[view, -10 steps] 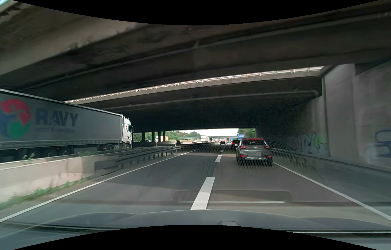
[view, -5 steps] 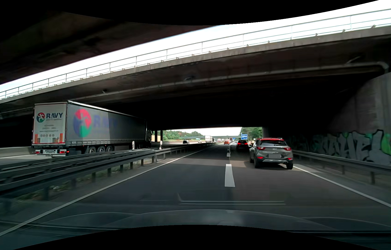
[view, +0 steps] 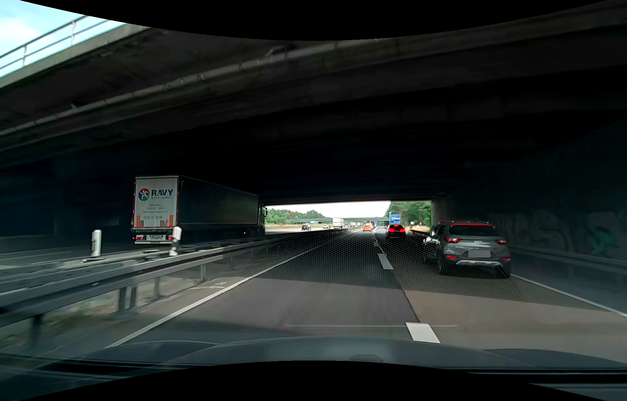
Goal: Follow the waypoints while adhering to traffic rules and regulations
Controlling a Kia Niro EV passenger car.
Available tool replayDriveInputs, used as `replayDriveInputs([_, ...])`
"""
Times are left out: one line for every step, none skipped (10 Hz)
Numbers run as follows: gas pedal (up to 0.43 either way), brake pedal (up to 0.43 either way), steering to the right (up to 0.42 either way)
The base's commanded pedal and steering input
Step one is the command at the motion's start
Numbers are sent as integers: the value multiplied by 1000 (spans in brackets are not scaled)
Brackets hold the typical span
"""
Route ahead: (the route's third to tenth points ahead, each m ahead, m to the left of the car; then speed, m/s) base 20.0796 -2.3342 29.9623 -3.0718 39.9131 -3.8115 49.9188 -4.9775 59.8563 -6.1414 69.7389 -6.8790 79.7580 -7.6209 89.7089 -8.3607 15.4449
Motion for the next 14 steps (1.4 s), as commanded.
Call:
replayDriveInputs([280, 0, 14])
replayDriveInputs([280, 0, 18])
replayDriveInputs([280, 0, 19])
replayDriveInputs([280, 0, 19])
replayDriveInputs([280, 0, 21])
replayDriveInputs([287, 0, 21])
replayDriveInputs([287, 0, 21])
replayDriveInputs([287, 0, 20])
replayDriveInputs([287, 0, 18])
replayDriveInputs([287, 0, 17])
replayDriveInputs([287, 0, 15])
replayDriveInputs([287, 0, 13])
replayDriveInputs([287, 0, 13])
replayDriveInputs([287, 0, 13])
